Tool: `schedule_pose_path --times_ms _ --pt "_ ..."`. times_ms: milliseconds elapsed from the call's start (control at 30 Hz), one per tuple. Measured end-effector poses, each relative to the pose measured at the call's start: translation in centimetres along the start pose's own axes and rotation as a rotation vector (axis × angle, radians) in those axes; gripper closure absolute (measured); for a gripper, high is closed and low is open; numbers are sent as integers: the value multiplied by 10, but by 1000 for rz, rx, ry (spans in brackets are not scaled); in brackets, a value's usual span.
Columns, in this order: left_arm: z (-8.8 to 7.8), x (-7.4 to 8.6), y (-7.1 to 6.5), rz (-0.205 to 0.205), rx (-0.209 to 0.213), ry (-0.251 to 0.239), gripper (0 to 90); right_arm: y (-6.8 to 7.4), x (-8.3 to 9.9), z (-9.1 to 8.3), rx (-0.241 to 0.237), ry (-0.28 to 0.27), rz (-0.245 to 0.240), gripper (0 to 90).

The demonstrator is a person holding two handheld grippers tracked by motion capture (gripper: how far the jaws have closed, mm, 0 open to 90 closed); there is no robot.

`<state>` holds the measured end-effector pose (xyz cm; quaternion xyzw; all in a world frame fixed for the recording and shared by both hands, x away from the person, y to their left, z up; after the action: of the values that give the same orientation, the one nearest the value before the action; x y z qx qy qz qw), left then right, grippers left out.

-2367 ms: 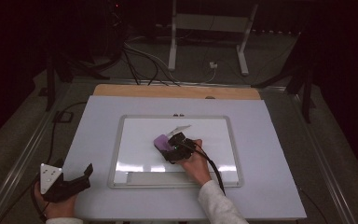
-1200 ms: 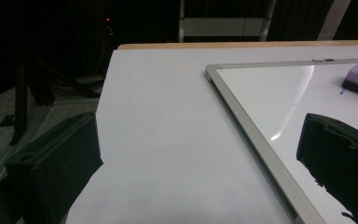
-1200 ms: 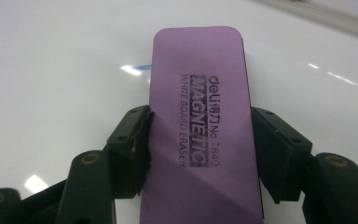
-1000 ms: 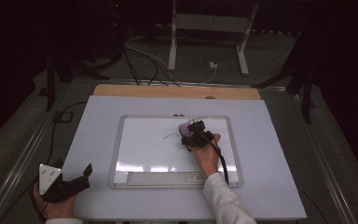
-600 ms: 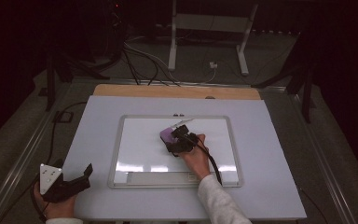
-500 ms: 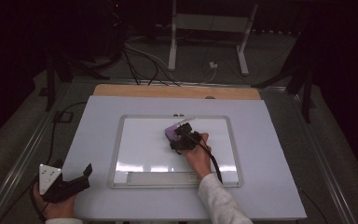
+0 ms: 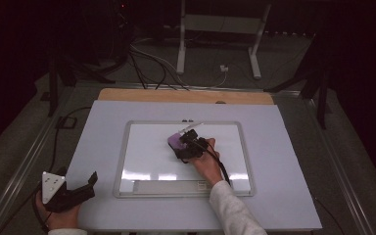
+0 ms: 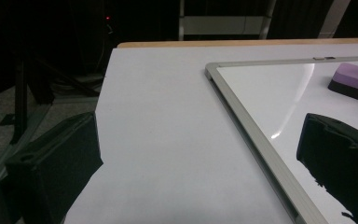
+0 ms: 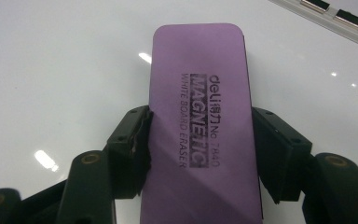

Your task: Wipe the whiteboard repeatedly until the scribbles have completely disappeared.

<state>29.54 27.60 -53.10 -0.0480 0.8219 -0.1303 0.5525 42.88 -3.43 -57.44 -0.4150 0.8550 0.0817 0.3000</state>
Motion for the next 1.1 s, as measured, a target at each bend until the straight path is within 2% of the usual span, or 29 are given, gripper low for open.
schedule_pose_path --times_ms 33,100,133,167,233,333,400,467,533,567,600,667,700,733,800,833,900,1000,1033,1100 --pt "0 0 0 0 0 -1 4 -6 2 0 37 12 32 410" --pt "0 0 0 -2 0 -2 4 -26 7 -2 141 39 135 409" --pt "0 0 0 -2 1 -2 4 -32 10 -3 154 38 184 409" --pt "0 0 0 -2 1 -1 4 -36 12 -3 161 37 213 409" --pt "1 1 0 -3 3 4 4 -35 11 -3 172 46 191 409" --pt "1 0 -1 0 4 4 4 -17 4 0 92 27 130 409" --pt "1 0 -1 1 3 2 4 -2 -2 2 26 18 56 409" --pt "0 0 -1 -1 3 1 4 8 -5 2 -11 17 0 409" --pt "0 0 0 -3 3 1 4 6 -4 2 -9 18 14 409" --pt "0 0 0 -5 2 -1 4 1 -3 2 28 26 31 410" --pt "0 0 0 -3 2 -1 4 -8 -1 1 75 37 68 409" --pt "0 0 1 -6 3 -3 4 -27 6 -1 154 62 174 409" --pt "0 0 1 -4 3 -1 4 -32 9 -2 173 69 212 408" --pt "0 0 1 -6 3 -1 4 -34 10 -3 170 70 233 408" --pt "1 0 1 -6 4 2 4 -31 8 -3 192 81 195 408" --pt "1 0 0 -4 5 2 4 -26 6 -2 171 77 176 408" --pt "1 0 -1 0 6 1 4 -9 -1 2 82 52 129 408" --pt "1 0 -1 1 4 4 4 17 -8 3 -29 36 5 408" --pt "1 0 -1 0 4 4 4 21 -9 3 -44 38 -24 408" --pt "1 0 0 -1 5 2 4 21 -9 3 -55 36 -13 408"
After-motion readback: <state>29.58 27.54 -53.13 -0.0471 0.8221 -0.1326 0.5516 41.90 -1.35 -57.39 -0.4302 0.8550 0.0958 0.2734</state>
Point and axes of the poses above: each handheld gripper's, and its own axes: z roughly forward along the jaws, x roughly out of its underside, y roughly to its left, the point moved 10 cm from there along z, roughly forward along the jaws, and after that the axes turned 15 degrees about -z, right-handed, at the moved point
